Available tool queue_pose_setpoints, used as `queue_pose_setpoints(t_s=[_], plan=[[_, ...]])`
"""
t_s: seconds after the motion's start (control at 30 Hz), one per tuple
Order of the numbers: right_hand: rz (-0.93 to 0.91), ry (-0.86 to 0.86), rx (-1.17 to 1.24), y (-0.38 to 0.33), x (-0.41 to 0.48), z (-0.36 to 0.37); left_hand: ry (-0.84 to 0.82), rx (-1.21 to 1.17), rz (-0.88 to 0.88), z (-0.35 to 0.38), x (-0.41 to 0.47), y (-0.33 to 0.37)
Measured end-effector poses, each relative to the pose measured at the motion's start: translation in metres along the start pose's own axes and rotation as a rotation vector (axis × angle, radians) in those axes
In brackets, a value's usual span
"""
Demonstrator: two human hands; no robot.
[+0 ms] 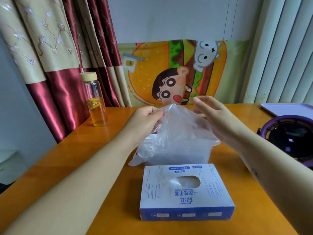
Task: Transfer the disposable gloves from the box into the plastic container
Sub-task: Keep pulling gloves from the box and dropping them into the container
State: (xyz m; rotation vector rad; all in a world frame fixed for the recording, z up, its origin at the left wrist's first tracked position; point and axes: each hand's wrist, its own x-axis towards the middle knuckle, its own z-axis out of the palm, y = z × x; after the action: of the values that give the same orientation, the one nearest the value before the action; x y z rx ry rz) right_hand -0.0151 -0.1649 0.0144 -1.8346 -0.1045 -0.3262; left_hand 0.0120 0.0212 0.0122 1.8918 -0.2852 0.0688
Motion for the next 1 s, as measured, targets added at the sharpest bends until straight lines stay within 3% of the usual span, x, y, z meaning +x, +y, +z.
queue_pose_setpoints(t_s=[0.13, 0.27, 0.37, 0.53, 0.63, 0.73, 0.77, 0.83, 0.9, 1.0], plan=[[-0.095, -0.140, -0.014, 0.008, 0.002, -0.017, -0.055, 0.126, -0.123, -0.002, 0.026, -0.004], [-0.188, -0.322, -0.434, 0.020, 0.003, -0.021, -0.197, 0.358, -0.183, 0.002, 0.048, -0.011], [-0.268, -0.274, -0.682, 0.037, 0.015, -0.014, -0.266, 0.549, -0.157, 0.007, 0.063, -0.014], [-0.170, -0.140, -0.816, 0.048, 0.033, -0.006, -0.370, 0.721, -0.107, 0.012, 0.080, -0.015], [-0.084, -0.149, -0.877, 0.051, 0.042, -0.005, -0.252, 0.836, -0.005, 0.002, 0.088, -0.011], [-0.011, -0.234, -0.953, 0.050, 0.049, -0.003, -0.004, 0.868, 0.305, 0.002, 0.079, 0.005], [0.007, -0.260, -0.978, 0.049, 0.051, -0.003, -0.046, 0.816, 0.409, 0.006, 0.074, 0.012], [0.012, -0.293, -1.020, 0.048, 0.056, -0.002, -0.318, 0.761, 0.481, 0.019, 0.061, 0.022], [0.000, -0.308, -1.035, 0.046, 0.059, -0.002, -0.562, 0.866, 0.409, 0.032, 0.057, 0.018], [0.008, -0.341, -1.056, 0.044, 0.060, -0.002, -0.684, 1.094, 0.241, 0.041, 0.070, -0.002]])
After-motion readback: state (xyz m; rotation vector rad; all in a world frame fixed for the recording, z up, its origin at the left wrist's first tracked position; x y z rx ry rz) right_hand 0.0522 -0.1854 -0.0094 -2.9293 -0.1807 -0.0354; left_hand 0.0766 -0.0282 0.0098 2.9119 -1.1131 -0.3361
